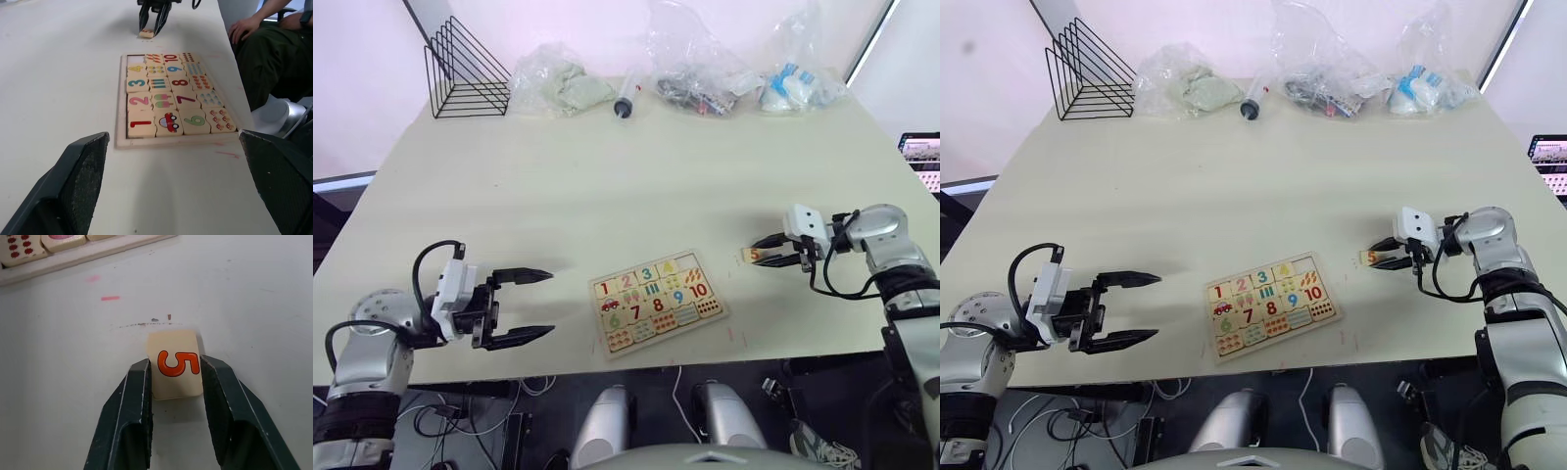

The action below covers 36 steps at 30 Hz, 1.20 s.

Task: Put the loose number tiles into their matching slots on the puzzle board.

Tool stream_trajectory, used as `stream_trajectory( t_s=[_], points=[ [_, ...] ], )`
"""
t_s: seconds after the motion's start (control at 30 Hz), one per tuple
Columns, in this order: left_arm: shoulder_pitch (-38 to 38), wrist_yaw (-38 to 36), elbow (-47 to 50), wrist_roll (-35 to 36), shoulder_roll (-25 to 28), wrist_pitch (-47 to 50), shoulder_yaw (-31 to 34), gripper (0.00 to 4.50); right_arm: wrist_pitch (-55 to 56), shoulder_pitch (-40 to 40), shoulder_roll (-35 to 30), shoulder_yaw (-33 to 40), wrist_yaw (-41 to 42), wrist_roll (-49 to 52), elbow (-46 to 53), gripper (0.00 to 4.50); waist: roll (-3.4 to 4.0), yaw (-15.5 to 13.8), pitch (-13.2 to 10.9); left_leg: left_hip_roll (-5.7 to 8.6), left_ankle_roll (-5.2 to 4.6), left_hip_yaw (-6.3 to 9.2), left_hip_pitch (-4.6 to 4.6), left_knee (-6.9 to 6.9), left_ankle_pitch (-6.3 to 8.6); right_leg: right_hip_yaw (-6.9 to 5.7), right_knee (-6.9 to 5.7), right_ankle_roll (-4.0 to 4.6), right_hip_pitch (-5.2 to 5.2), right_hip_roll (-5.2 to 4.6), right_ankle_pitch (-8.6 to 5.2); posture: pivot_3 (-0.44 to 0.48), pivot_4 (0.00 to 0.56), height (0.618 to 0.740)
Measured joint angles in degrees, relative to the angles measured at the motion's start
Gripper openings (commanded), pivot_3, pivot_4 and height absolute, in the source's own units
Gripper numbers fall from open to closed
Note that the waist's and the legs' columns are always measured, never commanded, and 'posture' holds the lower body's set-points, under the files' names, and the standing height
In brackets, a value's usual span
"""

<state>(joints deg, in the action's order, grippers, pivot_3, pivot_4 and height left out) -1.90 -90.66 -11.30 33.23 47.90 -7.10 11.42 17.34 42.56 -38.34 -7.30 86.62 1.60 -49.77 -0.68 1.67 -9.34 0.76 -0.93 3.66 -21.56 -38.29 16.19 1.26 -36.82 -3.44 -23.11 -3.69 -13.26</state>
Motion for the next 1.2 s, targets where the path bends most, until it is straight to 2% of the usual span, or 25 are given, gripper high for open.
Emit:
stream_trajectory(
  t_s=[0.07, 0.17, 0.3, 0.43, 0.63, 0.77, 0.97, 1.2],
  points=[
    [0.12, -0.01, -0.60, 0.08, 0.41, -1.01, -0.74, 4.50, -8.70, -6.65, -2.00, 0.66, -1.11, 1.95, 12.49, 0.87, 0.01, -0.40, 0.00, -0.01, 0.00, 0.08, -0.10, 0.00, 0.00, -0.04, -0.01, 0.00, -0.08, -0.03, 0.00, 0.000, 0.150, 0.740],
    [0.12, -0.03, -0.95, 0.31, 0.60, -1.61, -1.15, 4.50, -16.69, -12.70, -3.86, 1.05, -3.19, 3.35, 25.02, 0.87, 0.04, -0.72, -0.02, 0.00, 0.00, 0.05, -0.14, 0.00, 0.00, -0.03, -0.01, 0.00, -0.13, -0.03, 0.00, 0.000, 0.150, 0.740],
    [-0.18, -0.05, -1.06, 0.81, 2.30, -2.05, -2.71, 4.50, -31.13, -22.53, -6.46, 1.66, -9.70, 4.48, 46.16, 0.87, 0.04, -0.88, -0.02, 0.01, -0.01, 0.07, -0.14, 0.00, 0.00, -0.07, -0.02, 0.00, -0.12, -0.01, 0.00, 0.000, 0.150, 0.740],
    [-0.23, -0.05, -1.32, 1.66, 3.08, -2.19, -3.30, 4.50, -41.27, -26.42, -7.56, 1.87, -15.23, 5.41, 56.71, 0.87, 0.02, -0.88, -0.02, 0.01, -0.01, 0.00, -0.13, -0.04, 0.00, -0.01, 0.01, -0.01, -0.11, -0.01, -0.01, 0.000, 0.150, 0.740],
    [-0.60, -0.06, -1.32, 2.58, 3.73, -2.22, -3.78, 4.50, -49.52, -27.65, -7.86, 2.75, -19.78, 7.51, 65.98, 0.87, 0.02, -0.88, -0.02, 0.00, -0.01, 0.05, -0.16, -0.01, 0.00, -0.07, 0.03, -0.01, -0.11, 0.01, -0.01, 0.000, 0.150, 0.740],
    [-1.17, -0.06, -1.23, 2.98, 3.69, -2.00, -4.15, 4.50, -51.80, -24.98, -8.34, -0.06, -21.26, 7.24, 68.70, 0.87, 0.01, -0.84, -0.02, 0.01, -0.01, 0.01, -0.15, -0.03, 0.00, -0.05, 0.05, -0.01, -0.11, 0.01, -0.01, 0.000, 0.150, 0.740],
    [-1.12, -0.06, -0.03, 2.96, 2.09, -0.67, -3.85, 4.50, -51.88, -14.78, -9.84, -7.73, -20.69, 3.43, 67.77, 0.87, 0.01, -0.76, -0.02, 0.01, -0.01, 0.03, -0.17, -0.01, 0.00, -0.10, 0.06, -0.01, -0.13, 0.02, -0.01, 0.000, 0.150, 0.740],
    [0.31, 0.13, 2.35, 2.91, 0.94, 0.49, -2.56, 4.50, -53.32, -2.36, -7.28, -18.54, -17.49, -1.40, 63.73, 0.87, 0.00, -0.72, -0.03, 0.01, -0.01, 0.06, -0.23, -0.01, 0.00, -0.12, 0.06, -0.01, -0.19, 0.02, -0.01, 0.000, 0.150, 0.740]
  ],
)
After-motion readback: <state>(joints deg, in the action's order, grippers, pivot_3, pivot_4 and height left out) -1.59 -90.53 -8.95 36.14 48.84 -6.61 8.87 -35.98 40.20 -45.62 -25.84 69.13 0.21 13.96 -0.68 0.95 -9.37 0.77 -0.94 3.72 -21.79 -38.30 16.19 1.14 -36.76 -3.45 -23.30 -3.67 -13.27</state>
